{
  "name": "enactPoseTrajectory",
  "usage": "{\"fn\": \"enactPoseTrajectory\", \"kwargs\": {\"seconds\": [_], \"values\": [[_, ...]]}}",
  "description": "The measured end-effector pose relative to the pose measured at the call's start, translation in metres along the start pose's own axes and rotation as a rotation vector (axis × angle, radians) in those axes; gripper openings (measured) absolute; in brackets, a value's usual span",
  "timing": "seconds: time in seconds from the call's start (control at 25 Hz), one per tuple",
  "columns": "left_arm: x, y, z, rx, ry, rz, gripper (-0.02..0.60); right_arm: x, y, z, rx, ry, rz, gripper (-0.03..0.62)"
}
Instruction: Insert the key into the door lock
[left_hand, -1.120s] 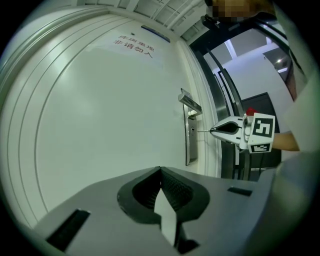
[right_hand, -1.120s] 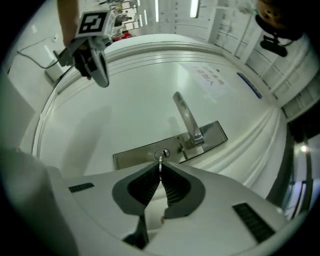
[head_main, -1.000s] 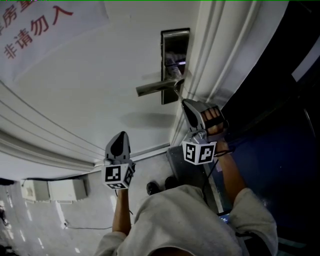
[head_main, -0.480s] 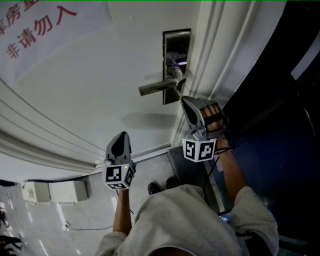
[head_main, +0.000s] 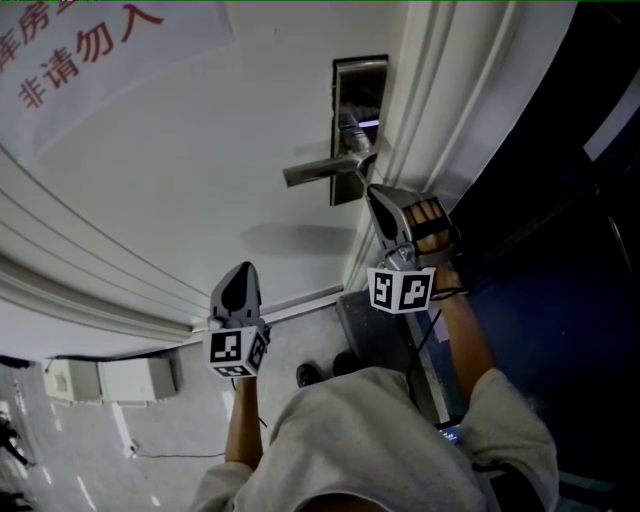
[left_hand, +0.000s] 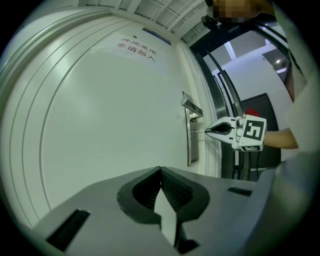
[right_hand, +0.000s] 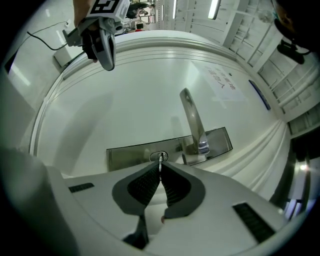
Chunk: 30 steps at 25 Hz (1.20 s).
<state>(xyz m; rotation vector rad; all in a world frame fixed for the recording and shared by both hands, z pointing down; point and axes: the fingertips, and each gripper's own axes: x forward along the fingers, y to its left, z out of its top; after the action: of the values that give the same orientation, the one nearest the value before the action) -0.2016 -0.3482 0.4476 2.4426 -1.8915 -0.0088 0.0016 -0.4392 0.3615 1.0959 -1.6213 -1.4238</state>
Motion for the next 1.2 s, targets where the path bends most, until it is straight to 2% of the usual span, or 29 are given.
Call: {"fn": "enactPoseTrajectory", "kwargs": {"seconds": [0.56, 0.72, 1.04, 1.2], "values": [[0.005, -0.002, -0.006, -0.027, 0.026, -0.019, 0.018, 0.008, -0.004, 0.000, 0.011, 0.063, 0.042, 0.029], [0.008, -0.004, -0.005, -0.022, 0.022, -0.028, 0.018, 0.011, -0.006, -0.001, -0.035, 0.106, 0.085, 0.029], [0.011, -0.006, -0.006, -0.026, 0.014, -0.039, 0.018, 0.013, 0.005, 0.002, -0.080, 0.144, 0.029, 0.037], [0.011, -0.004, -0.007, -0.034, 0.014, -0.039, 0.018, 0.018, 0.000, 0.006, -0.084, 0.181, 0.044, 0.029]]}}
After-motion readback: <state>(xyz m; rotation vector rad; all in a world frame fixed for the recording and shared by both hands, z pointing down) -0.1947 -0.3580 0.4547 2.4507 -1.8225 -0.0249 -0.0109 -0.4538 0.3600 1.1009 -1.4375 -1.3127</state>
